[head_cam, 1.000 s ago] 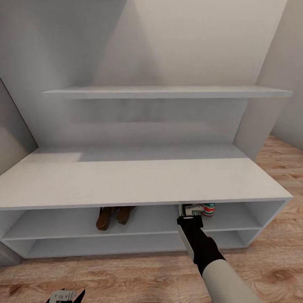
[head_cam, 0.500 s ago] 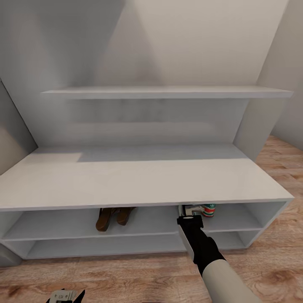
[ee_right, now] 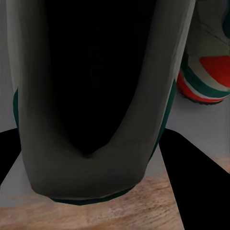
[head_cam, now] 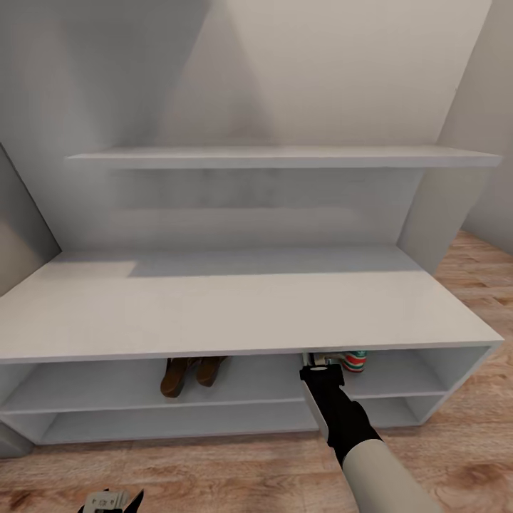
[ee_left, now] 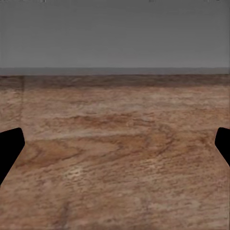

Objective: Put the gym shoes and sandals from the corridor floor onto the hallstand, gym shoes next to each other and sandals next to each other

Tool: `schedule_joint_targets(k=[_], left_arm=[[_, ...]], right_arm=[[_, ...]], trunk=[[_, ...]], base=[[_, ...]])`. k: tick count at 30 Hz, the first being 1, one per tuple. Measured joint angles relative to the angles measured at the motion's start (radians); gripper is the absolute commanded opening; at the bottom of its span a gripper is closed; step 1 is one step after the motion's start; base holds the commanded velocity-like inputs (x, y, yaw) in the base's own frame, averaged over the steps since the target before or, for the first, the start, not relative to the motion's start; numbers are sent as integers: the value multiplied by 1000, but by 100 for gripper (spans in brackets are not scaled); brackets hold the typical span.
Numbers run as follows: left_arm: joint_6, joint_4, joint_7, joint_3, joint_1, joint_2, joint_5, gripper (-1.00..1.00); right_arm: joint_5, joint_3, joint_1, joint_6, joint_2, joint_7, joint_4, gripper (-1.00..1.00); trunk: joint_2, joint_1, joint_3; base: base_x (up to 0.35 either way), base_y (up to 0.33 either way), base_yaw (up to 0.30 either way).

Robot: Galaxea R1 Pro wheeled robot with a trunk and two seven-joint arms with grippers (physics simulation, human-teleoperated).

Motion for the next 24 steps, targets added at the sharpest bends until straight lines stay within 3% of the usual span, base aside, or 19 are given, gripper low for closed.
schedule_joint_targets(k=[15, 16, 24], left_arm=[[0, 0, 0, 0, 0, 0, 0, 100], [0, 0, 0, 0, 0, 0, 0, 100], [0, 1, 0, 0, 1, 0, 1, 100]], right_arm=[[0, 0, 0, 0, 0, 0, 0, -100], [0, 0, 0, 0, 0, 0, 0, 100], [0, 0, 0, 0, 0, 0, 0, 100]], trunk=[[0, 0, 0], [0, 0, 0], [0, 0, 0]], base=[[45, 0, 0], [9, 0, 0], [-5, 0, 0]])
